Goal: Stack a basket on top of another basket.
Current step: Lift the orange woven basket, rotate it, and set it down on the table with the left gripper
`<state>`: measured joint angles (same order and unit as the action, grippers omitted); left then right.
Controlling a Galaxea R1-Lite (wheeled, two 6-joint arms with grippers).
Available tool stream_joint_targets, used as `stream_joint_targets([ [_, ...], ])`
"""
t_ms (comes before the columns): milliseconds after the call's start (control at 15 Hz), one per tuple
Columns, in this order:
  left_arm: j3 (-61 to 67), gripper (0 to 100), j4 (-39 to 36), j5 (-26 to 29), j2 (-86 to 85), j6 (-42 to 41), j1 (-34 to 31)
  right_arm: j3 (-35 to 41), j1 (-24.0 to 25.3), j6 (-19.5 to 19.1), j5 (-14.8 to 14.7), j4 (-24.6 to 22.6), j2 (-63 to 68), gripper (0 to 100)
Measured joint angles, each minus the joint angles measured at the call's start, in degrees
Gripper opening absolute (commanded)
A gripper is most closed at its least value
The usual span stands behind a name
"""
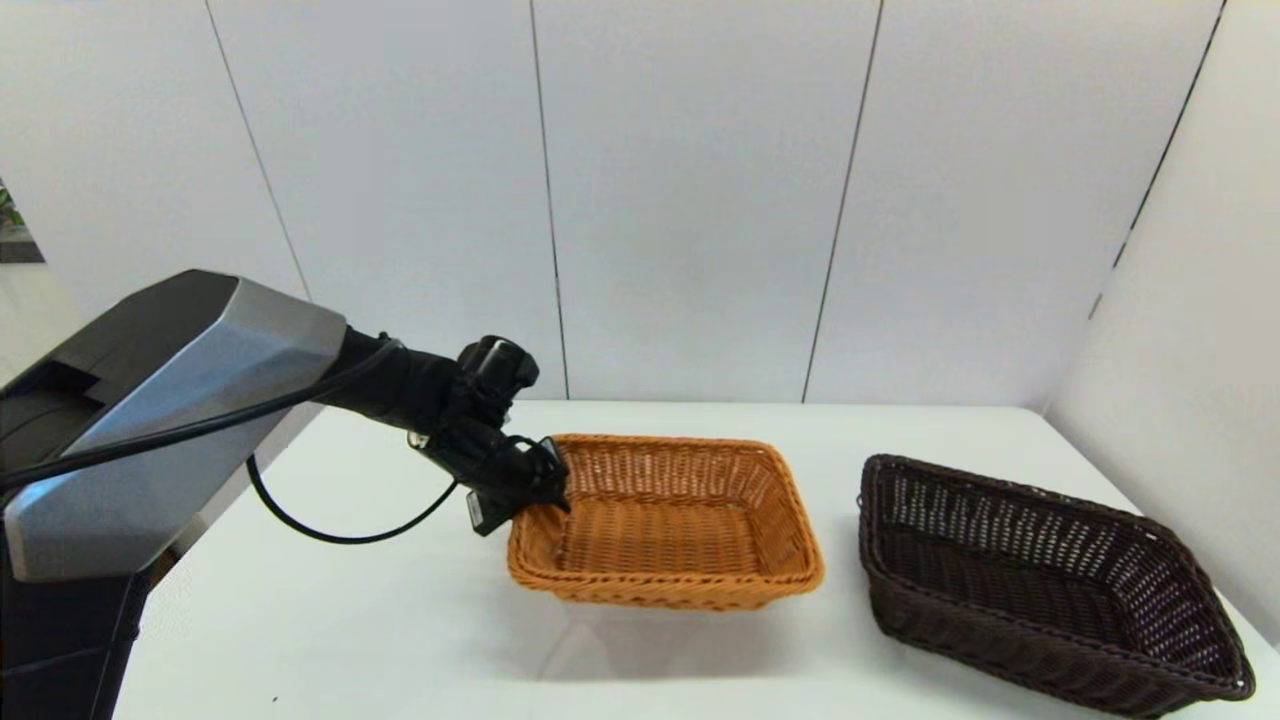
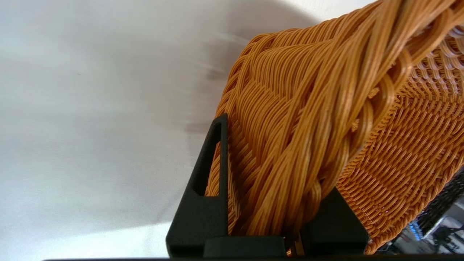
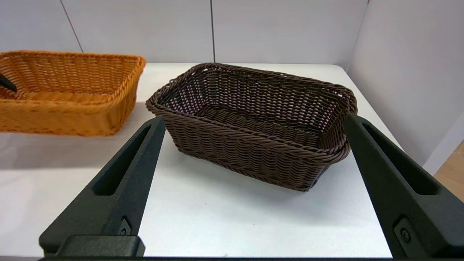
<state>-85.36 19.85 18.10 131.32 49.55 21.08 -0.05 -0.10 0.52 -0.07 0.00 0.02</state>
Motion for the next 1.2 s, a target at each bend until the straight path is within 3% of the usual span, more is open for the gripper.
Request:
stream_joint_targets([
  [1200, -1.3, 0, 0.4, -4.4, 1.9, 1.7, 0.9, 0.0, 0.0, 0.0, 0.0, 0.0, 0.0, 100],
])
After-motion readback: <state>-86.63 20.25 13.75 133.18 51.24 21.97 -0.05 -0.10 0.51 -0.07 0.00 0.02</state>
